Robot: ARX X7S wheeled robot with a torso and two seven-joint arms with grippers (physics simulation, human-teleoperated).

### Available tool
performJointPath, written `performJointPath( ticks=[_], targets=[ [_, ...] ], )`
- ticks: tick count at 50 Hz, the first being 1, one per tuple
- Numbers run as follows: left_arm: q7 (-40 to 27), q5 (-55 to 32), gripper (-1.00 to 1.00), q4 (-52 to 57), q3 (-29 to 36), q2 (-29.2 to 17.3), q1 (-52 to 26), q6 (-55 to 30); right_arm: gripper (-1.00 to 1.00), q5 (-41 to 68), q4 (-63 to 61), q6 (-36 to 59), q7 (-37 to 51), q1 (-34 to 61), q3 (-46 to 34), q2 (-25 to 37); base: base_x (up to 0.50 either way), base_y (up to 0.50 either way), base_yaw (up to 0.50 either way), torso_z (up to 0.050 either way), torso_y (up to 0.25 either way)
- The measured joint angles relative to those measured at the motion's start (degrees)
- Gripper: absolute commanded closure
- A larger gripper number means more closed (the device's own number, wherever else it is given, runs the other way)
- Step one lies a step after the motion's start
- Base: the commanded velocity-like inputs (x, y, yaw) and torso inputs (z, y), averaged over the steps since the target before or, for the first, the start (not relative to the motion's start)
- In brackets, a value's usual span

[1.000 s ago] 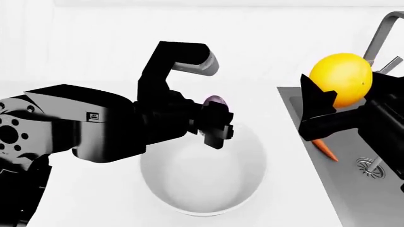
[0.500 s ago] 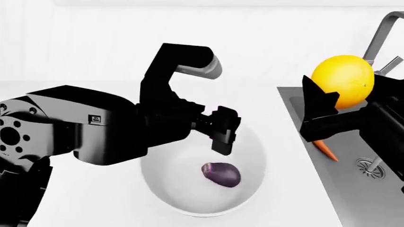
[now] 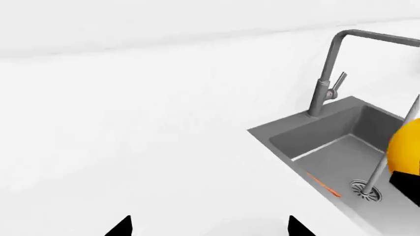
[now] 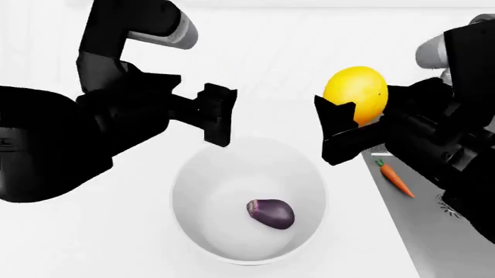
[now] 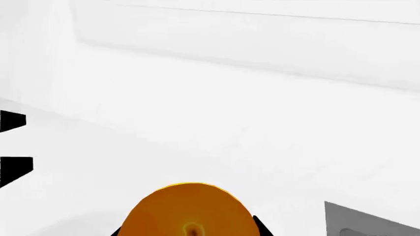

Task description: Pick the eggplants and oranges from the sink and place them in one bowl. Place the carrot in the other bowl. Then turn off the sink faucet.

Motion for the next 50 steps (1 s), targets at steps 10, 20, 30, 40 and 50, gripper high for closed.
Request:
performJointPath(
  ticks=[10,20,30,40,50],
  targets=[
    [-3.0,1.8,-1.0,8.6,-7.1,-13.3,3.8,2.3,1.0,-4.7,11.7,3.3,-7.5,7.7,-10.2,-6.7,0.0,0.0,0.0,0.0,0.0],
    [-2.9,3.2,-1.0,13.9,-12.3,-22.3,10.5,5.4,1.0,-13.2,19.2,3.5,-17.5,10.9,-18.0,-11.7,0.0,0.0,0.0,0.0,0.0],
    [-1.4,5.1,-1.0,16.4,-15.2,-26.5,16.1,7.7,1.0,-16.4,23.3,4.3,-22.2,11.2,-23.1,-14.5,0.0,0.0,0.0,0.0,0.0],
    [-0.3,6.1,-1.0,17.4,-16.4,-28.2,19.0,8.8,1.0,-15.7,25.0,5.2,-22.3,9.8,-25.8,-15.7,0.0,0.0,0.0,0.001,0.0],
    [0.5,7.1,-1.0,18.0,-16.9,-28.7,21.3,9.8,1.0,-16.5,26.4,4.4,-23.5,8.1,-27.9,-16.4,0.0,0.0,0.0,0.0,0.0]
  ],
)
